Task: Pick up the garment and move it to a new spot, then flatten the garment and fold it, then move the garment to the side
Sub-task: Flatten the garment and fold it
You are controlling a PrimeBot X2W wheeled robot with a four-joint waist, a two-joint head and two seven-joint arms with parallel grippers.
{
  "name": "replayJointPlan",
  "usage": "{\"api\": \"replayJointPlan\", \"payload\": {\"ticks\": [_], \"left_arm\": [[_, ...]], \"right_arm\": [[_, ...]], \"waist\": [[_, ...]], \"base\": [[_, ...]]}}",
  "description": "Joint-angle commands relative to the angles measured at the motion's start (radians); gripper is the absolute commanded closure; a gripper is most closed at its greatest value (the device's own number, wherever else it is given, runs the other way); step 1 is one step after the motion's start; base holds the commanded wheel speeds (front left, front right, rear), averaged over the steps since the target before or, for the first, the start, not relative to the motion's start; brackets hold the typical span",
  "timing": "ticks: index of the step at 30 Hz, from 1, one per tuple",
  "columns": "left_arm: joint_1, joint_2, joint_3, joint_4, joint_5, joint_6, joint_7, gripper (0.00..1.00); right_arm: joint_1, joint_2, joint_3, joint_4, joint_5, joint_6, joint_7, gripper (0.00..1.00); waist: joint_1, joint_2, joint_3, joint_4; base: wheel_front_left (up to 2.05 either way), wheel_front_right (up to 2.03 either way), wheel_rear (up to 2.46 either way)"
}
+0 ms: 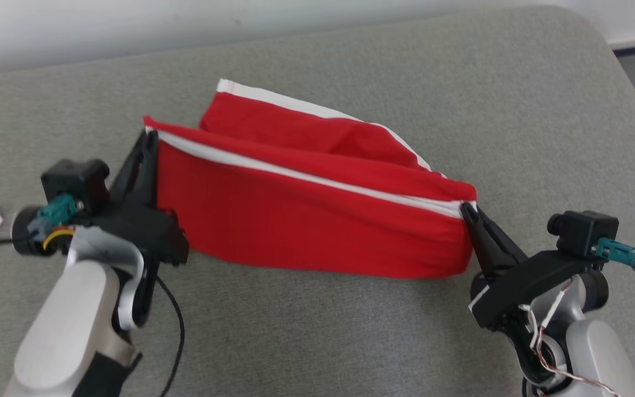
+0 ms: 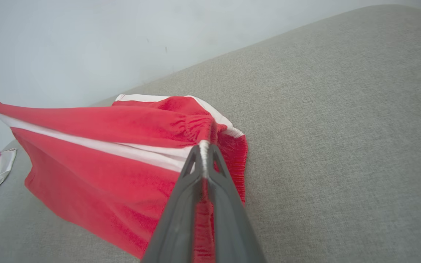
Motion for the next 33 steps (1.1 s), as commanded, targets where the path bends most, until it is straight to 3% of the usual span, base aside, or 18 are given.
{"api": "replayJointPlan", "payload": {"ticks": [1,20,31,32,33], "left_arm": [[-0.031,0.007,-0.001,0.02,0.011,-0.002,-0.006,1.0],[-0.416,0.037,-0.088,0.332,0.137,-0.039,0.005,1.0],[-0.489,0.04,-0.12,0.464,0.167,-0.042,-0.008,1.0],[-0.495,0.038,-0.122,0.474,0.168,-0.042,-0.014,0.94],[-0.501,0.036,-0.127,0.481,0.172,-0.041,-0.023,0.09]], "right_arm": [[-0.019,0.002,0.004,0.014,0.008,-0.002,-0.02,1.0],[-0.275,0.003,0.143,0.26,0.151,-0.002,-0.258,1.0],[-0.356,0.003,0.198,0.364,0.191,-0.002,-0.315,1.0],[-0.364,0.003,0.205,0.375,0.199,-0.002,-0.319,1.0],[-0.37,0.003,0.218,0.381,0.206,-0.002,-0.323,0.54]], "waist": [[-0.0002,-0.0001,0.054,-0.048],[-0.0002,-0.0001,0.195,-0.16],[-0.0002,-0.0001,0.207,-0.165],[-0.0002,-0.0001,0.208,-0.164],[-0.0002,-0.0001,0.208,-0.162]], "base": [[0.0,0.0,0.0],[0.0,0.0,0.0],[0.0,0.0,0.0],[0.0,0.0,0.0],[0.0,0.0,0.0]]}}
